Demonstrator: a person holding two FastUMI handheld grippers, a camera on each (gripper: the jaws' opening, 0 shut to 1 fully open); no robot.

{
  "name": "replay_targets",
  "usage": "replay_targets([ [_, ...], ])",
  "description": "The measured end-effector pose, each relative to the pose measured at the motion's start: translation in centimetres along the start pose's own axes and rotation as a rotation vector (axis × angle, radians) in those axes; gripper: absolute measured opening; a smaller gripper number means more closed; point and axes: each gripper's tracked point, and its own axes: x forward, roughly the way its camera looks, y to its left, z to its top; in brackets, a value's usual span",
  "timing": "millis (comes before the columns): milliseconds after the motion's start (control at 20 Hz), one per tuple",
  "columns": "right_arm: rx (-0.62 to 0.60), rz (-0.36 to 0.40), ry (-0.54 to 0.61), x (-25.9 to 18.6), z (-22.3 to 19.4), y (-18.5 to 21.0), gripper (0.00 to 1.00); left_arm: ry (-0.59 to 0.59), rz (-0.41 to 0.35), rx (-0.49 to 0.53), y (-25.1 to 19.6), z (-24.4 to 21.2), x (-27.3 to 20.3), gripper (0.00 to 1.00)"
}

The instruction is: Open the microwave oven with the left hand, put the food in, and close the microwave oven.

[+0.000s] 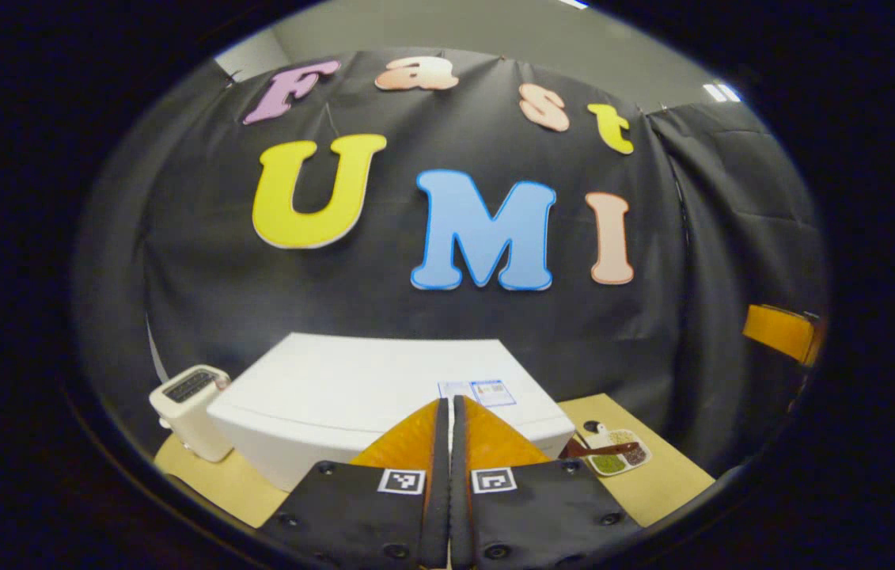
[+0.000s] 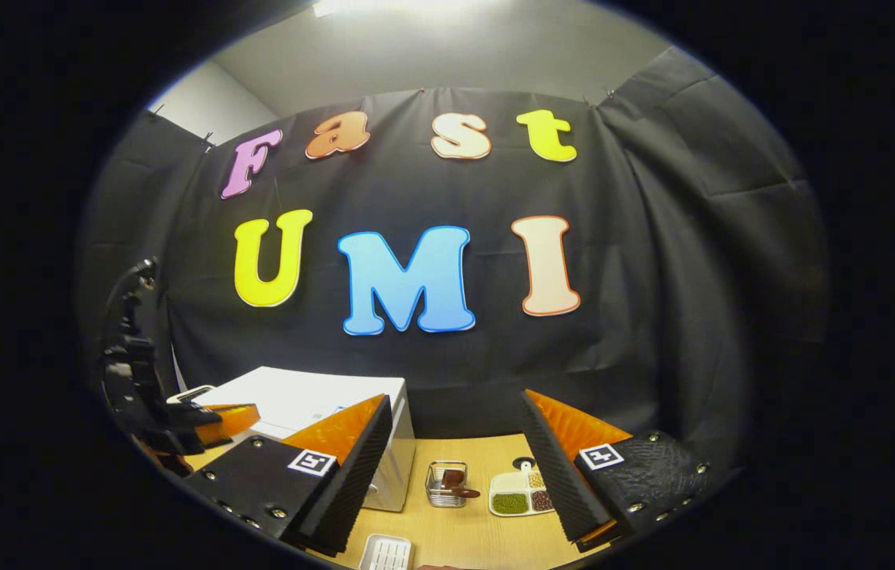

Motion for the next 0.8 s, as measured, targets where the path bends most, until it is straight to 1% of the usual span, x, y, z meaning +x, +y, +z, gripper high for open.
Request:
replay_targets([
  [50,-0.007,0.003,-0.016,-0.1,1.0,0.8,0.96,-0.057,-0.001,0.004,0.7,3.1,-1.7,0.08],
  [150,-0.013,0.030,-0.025,-0.7,2.8,3.2,0.96,-0.156,0.034,0.012,3.1,9.1,-6.4,0.31],
  [250,-0.013,0.055,-0.022,-1.7,4.7,5.5,0.96,-0.221,0.070,0.016,5.7,12.8,-9.7,0.75],
  [300,-0.002,0.062,-0.022,-2.2,5.4,6.4,0.96,-0.232,0.078,0.013,6.8,13.8,-11.5,0.97],
  [350,0.008,0.060,-0.017,-2.8,5.9,7.3,0.96,-0.231,0.080,0.004,7.7,14.2,-12.7,0.97],
  [450,0.022,0.053,-0.022,-4.1,6.7,8.7,0.96,-0.229,0.061,-0.013,8.9,14.3,-14.5,0.97],
  [500,0.016,0.040,-0.034,-4.7,7.2,9.2,0.96,-0.231,0.051,-0.013,9.3,14.3,-15.0,0.96],
  [550,0.002,0.026,-0.043,-5.3,7.6,9.5,0.96,-0.239,0.042,-0.008,9.7,14.4,-15.7,0.97],
  [600,-0.011,0.015,-0.045,-5.8,7.6,10.0,0.96,-0.241,0.030,0.002,10.1,14.5,-16.3,0.95],
  [650,-0.016,0.008,-0.044,-6.4,7.7,10.6,0.96,-0.241,0.016,0.011,10.5,14.4,-16.8,0.97],
  [750,0.007,0.010,-0.033,-7.6,7.6,12.0,0.96,-0.248,-0.024,-0.002,10.7,14.1,-18.0,0.95],
  [800,0.013,0.006,-0.027,-8.1,7.8,12.3,0.96,-0.249,-0.048,-0.020,10.7,13.8,-18.5,0.96],
])
